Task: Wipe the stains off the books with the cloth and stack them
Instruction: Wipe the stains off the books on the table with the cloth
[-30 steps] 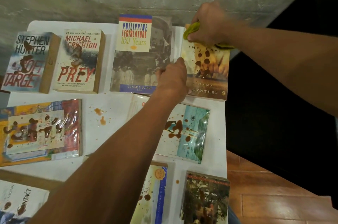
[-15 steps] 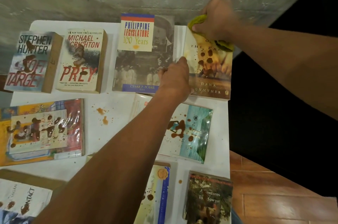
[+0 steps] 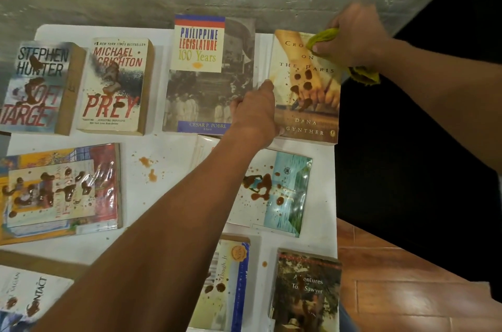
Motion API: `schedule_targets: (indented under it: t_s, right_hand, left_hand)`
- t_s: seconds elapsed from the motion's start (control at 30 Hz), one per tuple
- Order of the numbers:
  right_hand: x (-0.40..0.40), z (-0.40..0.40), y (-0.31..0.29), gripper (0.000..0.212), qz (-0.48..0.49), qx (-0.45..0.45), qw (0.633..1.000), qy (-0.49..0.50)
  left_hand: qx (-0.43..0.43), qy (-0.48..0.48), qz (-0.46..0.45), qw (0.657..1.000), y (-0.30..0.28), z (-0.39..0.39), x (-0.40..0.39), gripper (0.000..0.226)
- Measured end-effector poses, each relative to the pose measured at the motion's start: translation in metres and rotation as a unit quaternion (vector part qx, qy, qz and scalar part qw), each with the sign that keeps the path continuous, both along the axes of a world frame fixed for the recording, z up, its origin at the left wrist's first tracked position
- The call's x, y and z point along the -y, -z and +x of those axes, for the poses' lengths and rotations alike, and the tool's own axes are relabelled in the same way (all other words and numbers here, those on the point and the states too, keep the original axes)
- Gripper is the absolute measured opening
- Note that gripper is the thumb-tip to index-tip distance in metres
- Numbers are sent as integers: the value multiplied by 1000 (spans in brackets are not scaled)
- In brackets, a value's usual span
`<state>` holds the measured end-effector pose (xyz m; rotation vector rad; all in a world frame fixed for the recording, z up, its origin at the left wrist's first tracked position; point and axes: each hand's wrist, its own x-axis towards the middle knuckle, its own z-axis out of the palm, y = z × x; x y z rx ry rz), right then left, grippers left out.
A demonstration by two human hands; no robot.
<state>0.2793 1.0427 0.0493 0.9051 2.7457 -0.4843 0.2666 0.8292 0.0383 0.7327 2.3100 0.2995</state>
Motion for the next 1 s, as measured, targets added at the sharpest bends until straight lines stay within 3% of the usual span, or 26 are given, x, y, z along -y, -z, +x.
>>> schedule_targets:
  t_s: [0.17, 0.33, 0.47, 0.77, 1.0]
  right_hand:
    - [8, 20, -4, 41, -12, 41, 999, -15]
    - [8, 21, 8, 43, -10, -2, 999, 33]
    - [10, 18, 6, 42, 3, 26, 999, -25]
    - [5, 10, 12, 54, -11, 9, 1000, -22]
    - [6, 13, 6, 48, -7, 15, 998, -58]
  left_hand:
    - [5, -6, 21, 1000, 3, 0, 3, 79]
    - [-1, -3, 29, 1000, 5, 1, 3, 72]
    - [4, -7, 30, 1000, 4, 0, 3, 71]
    - [7, -7, 27, 1000, 3, 1, 4, 74]
    - [7, -11, 30, 999, 1, 1, 5, 74]
